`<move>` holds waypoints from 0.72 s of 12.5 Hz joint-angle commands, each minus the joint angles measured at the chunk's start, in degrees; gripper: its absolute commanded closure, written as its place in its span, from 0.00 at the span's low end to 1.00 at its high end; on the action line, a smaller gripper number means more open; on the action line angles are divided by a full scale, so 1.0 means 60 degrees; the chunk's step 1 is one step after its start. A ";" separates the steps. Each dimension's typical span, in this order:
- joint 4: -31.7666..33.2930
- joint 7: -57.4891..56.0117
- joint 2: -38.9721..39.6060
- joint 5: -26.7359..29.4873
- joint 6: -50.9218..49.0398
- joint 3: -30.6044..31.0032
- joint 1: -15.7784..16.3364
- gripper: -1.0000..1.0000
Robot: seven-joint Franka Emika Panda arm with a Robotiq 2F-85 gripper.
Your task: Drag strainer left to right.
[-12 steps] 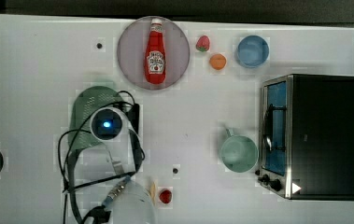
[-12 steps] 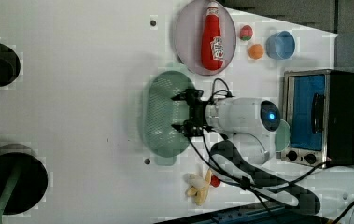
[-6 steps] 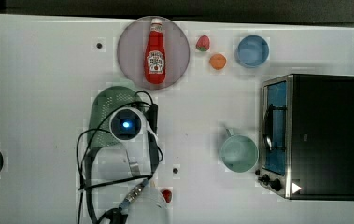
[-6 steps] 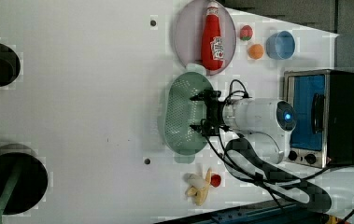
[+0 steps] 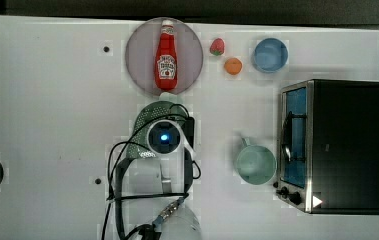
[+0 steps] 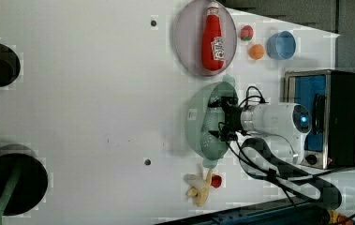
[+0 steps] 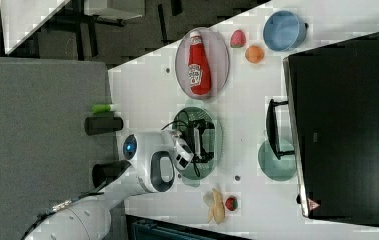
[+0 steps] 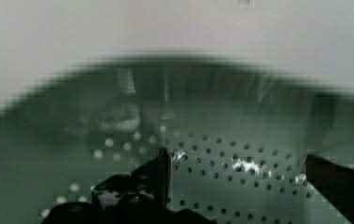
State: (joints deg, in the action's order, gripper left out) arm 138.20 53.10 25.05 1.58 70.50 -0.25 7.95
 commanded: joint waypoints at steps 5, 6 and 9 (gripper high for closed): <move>0.0034 -0.2217 -0.0228 -0.0054 -0.0085 -0.1855 -0.0242 0.00; 0.0027 -0.2411 -0.0227 -0.0054 -0.0084 -0.2056 -0.0244 0.00; 0.0010 -0.2760 -0.0229 -0.0068 -0.0063 -0.2512 -0.0255 0.00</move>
State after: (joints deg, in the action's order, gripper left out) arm 138.32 40.93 24.68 0.60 71.06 -15.37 6.61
